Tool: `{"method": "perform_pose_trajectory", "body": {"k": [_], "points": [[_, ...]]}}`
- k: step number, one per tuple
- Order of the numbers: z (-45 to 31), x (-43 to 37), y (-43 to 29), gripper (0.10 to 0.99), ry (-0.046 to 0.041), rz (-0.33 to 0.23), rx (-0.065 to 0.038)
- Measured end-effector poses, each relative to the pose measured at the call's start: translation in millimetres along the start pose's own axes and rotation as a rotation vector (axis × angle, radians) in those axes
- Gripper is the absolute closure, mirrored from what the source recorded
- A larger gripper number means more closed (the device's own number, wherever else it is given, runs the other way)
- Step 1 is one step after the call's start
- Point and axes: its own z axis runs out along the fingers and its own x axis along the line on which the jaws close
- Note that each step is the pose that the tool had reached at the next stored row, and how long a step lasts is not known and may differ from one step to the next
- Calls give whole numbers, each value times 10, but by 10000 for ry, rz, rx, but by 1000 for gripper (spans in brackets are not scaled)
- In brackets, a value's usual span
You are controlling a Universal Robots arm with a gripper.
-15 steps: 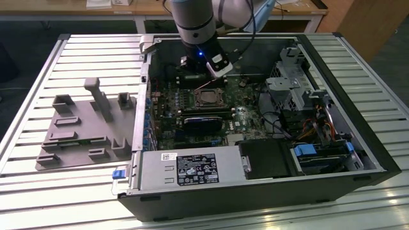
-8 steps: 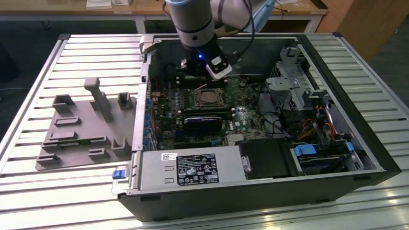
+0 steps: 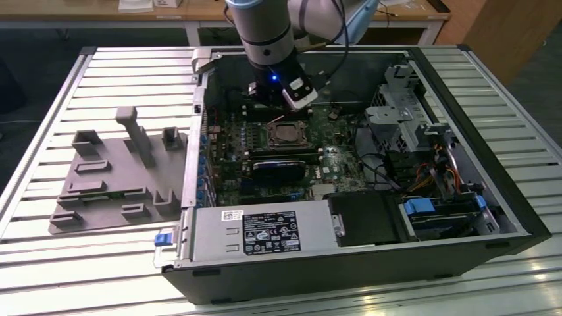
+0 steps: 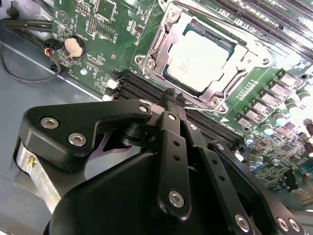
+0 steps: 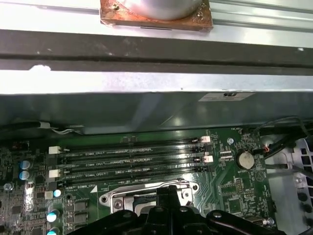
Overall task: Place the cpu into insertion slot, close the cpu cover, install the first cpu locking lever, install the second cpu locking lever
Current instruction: 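Install the first cpu locking lever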
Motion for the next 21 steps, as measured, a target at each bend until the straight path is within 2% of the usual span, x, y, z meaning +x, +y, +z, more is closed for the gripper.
{"method": "perform_pose_trajectory", "body": {"k": [6, 7, 11, 21], "points": [[37, 13, 58, 980, -51, 171, 50], [58, 20, 76, 980, -98, 364, 95], [89, 29, 96, 980, -160, 615, 155], [146, 48, 159, 980, -249, 982, 242]]}}
